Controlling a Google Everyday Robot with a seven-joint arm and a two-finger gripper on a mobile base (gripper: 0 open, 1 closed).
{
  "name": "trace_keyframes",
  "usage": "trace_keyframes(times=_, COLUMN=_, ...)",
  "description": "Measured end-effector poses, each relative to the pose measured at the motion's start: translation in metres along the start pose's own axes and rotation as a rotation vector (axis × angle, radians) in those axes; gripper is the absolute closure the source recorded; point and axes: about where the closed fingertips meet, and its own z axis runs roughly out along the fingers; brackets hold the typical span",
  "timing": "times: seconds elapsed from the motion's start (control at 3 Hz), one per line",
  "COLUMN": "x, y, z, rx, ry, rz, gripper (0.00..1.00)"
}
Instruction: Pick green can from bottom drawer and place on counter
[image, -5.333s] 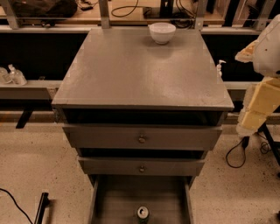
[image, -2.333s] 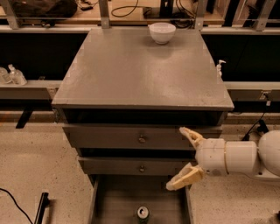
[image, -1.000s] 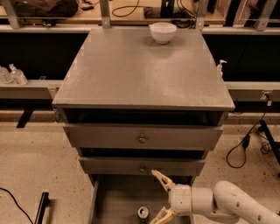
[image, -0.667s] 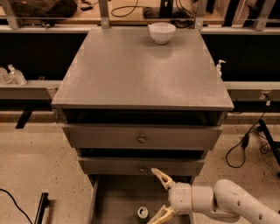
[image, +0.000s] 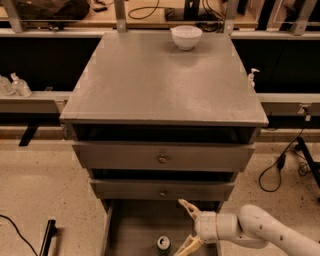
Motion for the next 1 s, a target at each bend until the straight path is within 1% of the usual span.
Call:
trace_keyframes(times=0.33, x=0.049, y=-0.006, z=0.006, rx=0.019, ry=-0.013, rz=-0.06, gripper=0.0)
trace_keyframes(times=0.67, x=0.052, y=-0.006, z=0.008, rx=0.02, ry=-0.01, rz=-0.057, gripper=0.0)
trace_keyframes(times=1.0, x=0.1, y=-0.018, z=0.038, rx=0.041, ry=0.025, rz=-0.034, gripper=0.0)
